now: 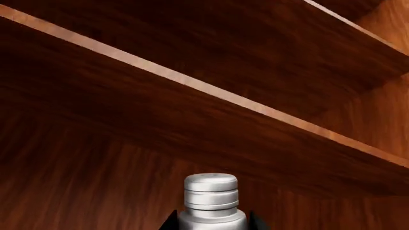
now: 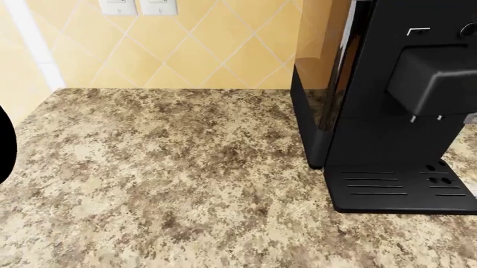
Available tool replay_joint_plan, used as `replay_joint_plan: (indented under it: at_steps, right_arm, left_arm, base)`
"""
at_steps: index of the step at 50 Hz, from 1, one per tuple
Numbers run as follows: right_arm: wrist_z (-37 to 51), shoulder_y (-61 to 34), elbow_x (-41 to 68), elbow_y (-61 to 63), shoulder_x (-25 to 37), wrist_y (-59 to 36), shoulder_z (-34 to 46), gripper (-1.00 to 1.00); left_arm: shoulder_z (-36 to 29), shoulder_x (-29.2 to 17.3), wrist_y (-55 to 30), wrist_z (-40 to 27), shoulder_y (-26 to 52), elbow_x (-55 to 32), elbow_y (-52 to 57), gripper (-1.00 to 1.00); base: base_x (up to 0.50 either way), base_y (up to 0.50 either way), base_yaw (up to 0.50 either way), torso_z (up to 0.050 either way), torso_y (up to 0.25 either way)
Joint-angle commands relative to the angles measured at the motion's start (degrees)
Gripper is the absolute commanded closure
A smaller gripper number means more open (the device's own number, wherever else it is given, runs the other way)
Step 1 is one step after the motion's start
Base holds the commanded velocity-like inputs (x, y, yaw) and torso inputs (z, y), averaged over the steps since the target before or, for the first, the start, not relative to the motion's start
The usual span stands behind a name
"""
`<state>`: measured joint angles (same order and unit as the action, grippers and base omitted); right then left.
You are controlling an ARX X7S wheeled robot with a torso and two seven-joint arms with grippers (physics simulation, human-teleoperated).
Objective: Pick and place the shaker into the drawer. Then close the cabinet.
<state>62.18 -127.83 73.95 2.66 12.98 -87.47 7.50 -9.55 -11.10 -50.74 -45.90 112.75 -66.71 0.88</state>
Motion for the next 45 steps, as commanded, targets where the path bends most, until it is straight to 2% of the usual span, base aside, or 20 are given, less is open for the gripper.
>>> replay_joint_plan:
  at_steps: [1, 8, 21, 24, 28, 30, 32, 33, 35, 36, 38, 39, 45]
  right_arm:
    - [14.41, -0.29, 20.62, 1.62, 0.46, -1.46, -0.59, 1.00]
    - [26.55, -0.84, 37.56, 3.26, 2.82, 3.18, 4.34, 1.00]
    - [27.28, 3.48, 45.62, 14.04, 11.61, 16.92, 12.20, 1.00]
    - [27.44, 7.17, 47.06, 20.28, 14.31, 21.41, 13.75, 1.00]
    - [27.36, 19.36, 46.82, 35.30, 18.80, 28.29, 14.02, 1.00]
    - [26.38, 28.39, 44.56, 42.51, 20.14, 30.14, 11.93, 1.00]
    - [23.37, 39.90, 39.60, 49.17, 21.04, 30.17, 8.48, 1.00]
    - [20.35, 46.97, 35.52, 52.20, 21.30, 29.59, 5.96, 1.00]
    - [12.68, 60.02, 26.13, 56.93, 21.05, 28.14, 0.78, 1.00]
    - [9.05, 64.38, 23.73, 57.33, 17.72, 23.34, -4.42, 1.00]
    - [11.98, 69.01, 37.56, 57.32, 0.81, 6.15, -21.61, 1.00]
    - [14.85, 69.95, 41.07, 57.33, 0.97, -2.44, -28.54, 1.00]
    - [17.39, 75.20, 47.11, 57.33, 0.92, -2.53, -32.06, 1.00]
  left_arm:
    - [3.13, -3.36, -6.37, -10.45, -1.30, -10.80, 14.78, 1.00]
    - [4.92, -6.65, -9.75, -16.75, -3.60, -18.40, 23.40, 1.00]
    - [7.48, -10.54, -10.13, -21.63, -12.24, -25.93, 32.63, 1.00]
    - [8.24, -11.41, -9.71, -23.54, -16.81, -28.83, 37.11, 1.00]
    - [11.63, -13.46, -8.28, -24.72, -29.54, -32.18, 48.65, 1.00]
    - [14.20, -14.42, -8.79, -22.02, -37.30, -30.02, 54.23, 1.00]
    - [18.30, -14.20, -9.26, -14.85, -47.93, -24.01, 58.60, 1.00]
    - [17.48, -15.30, -6.56, -9.51, -53.35, -17.82, 59.11, 1.00]
    - [6.65, -23.18, 9.88, -2.56, -65.59, -2.34, 59.11, 1.00]
    - [3.96, -24.97, 14.79, -0.75, -70.24, 2.47, 59.09, 1.00]
    - [2.98, -25.19, 19.28, 3.29, -77.23, 9.17, 58.77, 1.00]
    - [2.71, -25.20, 20.83, 4.92, -80.11, 12.03, 58.50, 1.00]
    - [1.83, -24.58, 30.93, 13.63, -94.13, 25.23, 54.65, 1.00]
  base:
    - [-0.50, -0.01, 0.00, 0.000, 0.000]
    - [-0.50, -0.01, 0.00, 0.000, 0.000]
    - [-0.50, -0.01, 0.00, 0.000, 0.000]
    - [-0.50, -0.01, 0.00, 0.000, 0.000]
    - [-0.50, -0.01, 0.00, 0.000, 0.000]
    - [-0.50, -0.01, 0.00, 0.000, 0.000]
    - [-0.50, -0.01, 0.00, 0.000, 0.000]
    - [-0.50, -0.01, 0.00, 0.000, 0.000]
    - [-0.50, -0.01, 0.00, 0.000, 0.000]
    - [-0.50, -0.01, 0.00, 0.000, 0.000]
    - [-0.50, -0.01, 0.00, 0.000, 0.000]
    - [-0.50, -0.01, 0.00, 0.000, 0.000]
    - [-0.50, -0.01, 0.00, 0.000, 0.000]
